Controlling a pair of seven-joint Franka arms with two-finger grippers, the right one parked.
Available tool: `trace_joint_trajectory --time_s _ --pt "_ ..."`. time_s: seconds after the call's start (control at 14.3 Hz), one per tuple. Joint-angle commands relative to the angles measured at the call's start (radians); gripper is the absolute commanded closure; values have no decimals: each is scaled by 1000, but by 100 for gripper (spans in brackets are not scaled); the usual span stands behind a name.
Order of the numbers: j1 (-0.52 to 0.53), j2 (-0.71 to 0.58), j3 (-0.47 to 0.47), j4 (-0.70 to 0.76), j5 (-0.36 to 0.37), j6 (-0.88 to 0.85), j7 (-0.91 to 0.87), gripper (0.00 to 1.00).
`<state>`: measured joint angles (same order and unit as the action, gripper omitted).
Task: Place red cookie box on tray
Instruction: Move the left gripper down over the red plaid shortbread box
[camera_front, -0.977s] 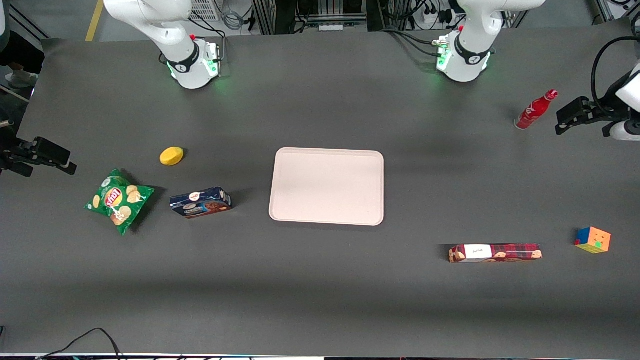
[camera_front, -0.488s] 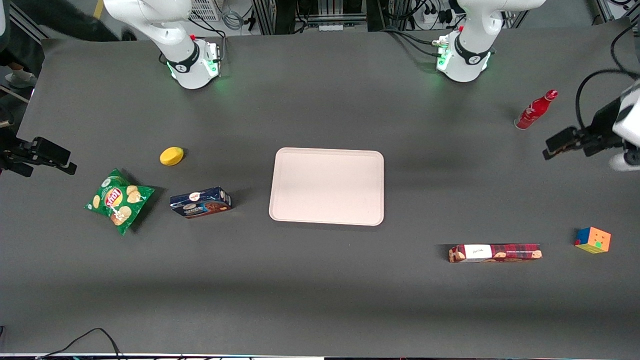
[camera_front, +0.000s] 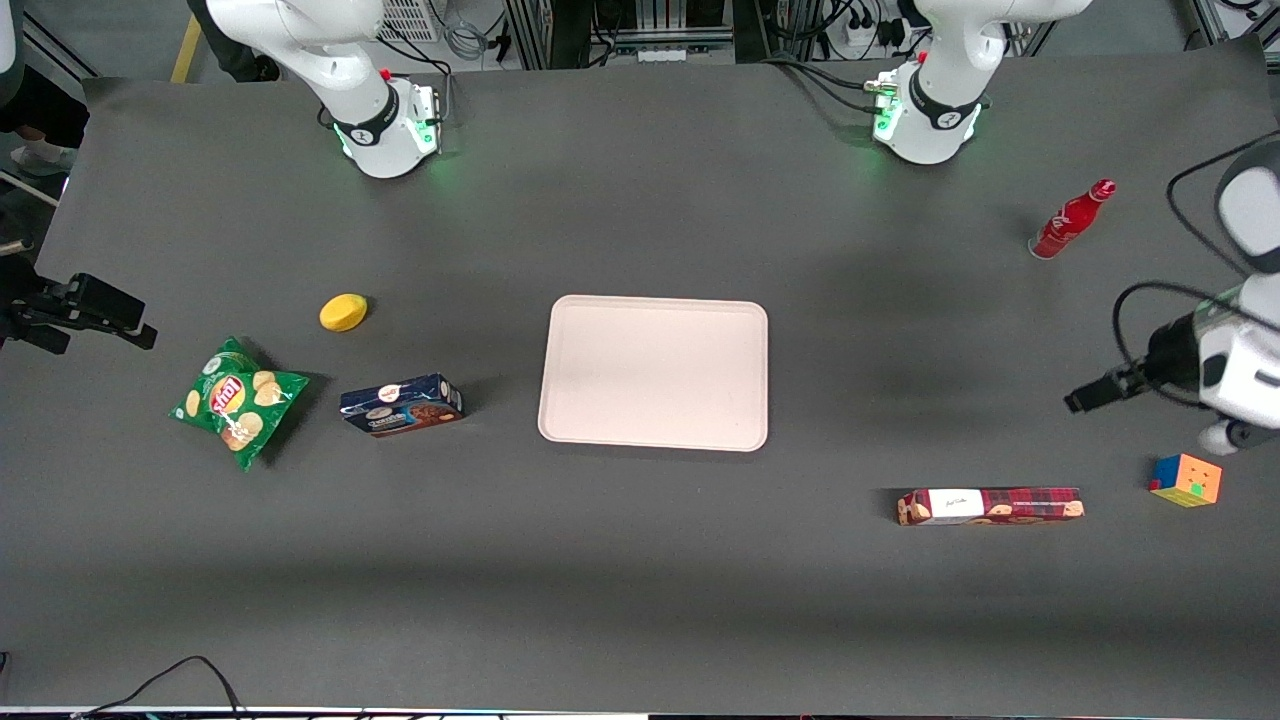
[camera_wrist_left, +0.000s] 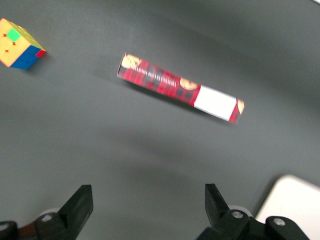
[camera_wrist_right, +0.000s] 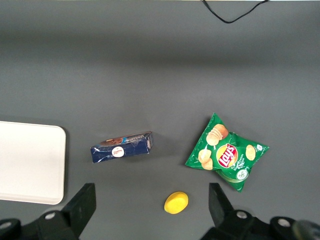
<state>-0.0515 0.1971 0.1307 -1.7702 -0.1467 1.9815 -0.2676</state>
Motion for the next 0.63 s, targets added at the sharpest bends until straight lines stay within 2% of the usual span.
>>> trace_joint_trajectory --time_s 0.0,0.07,0.14,0.28,0.56 --pt "-28 115 3 55 -28 127 -168 3" --pt "-33 161 3 89 -40 152 -214 8" --pt "-34 200 3 124 -48 155 -264 8" --pt "-63 272 0 185 -53 161 -358 1" --pt "-67 409 0 233 -57 259 -374 0"
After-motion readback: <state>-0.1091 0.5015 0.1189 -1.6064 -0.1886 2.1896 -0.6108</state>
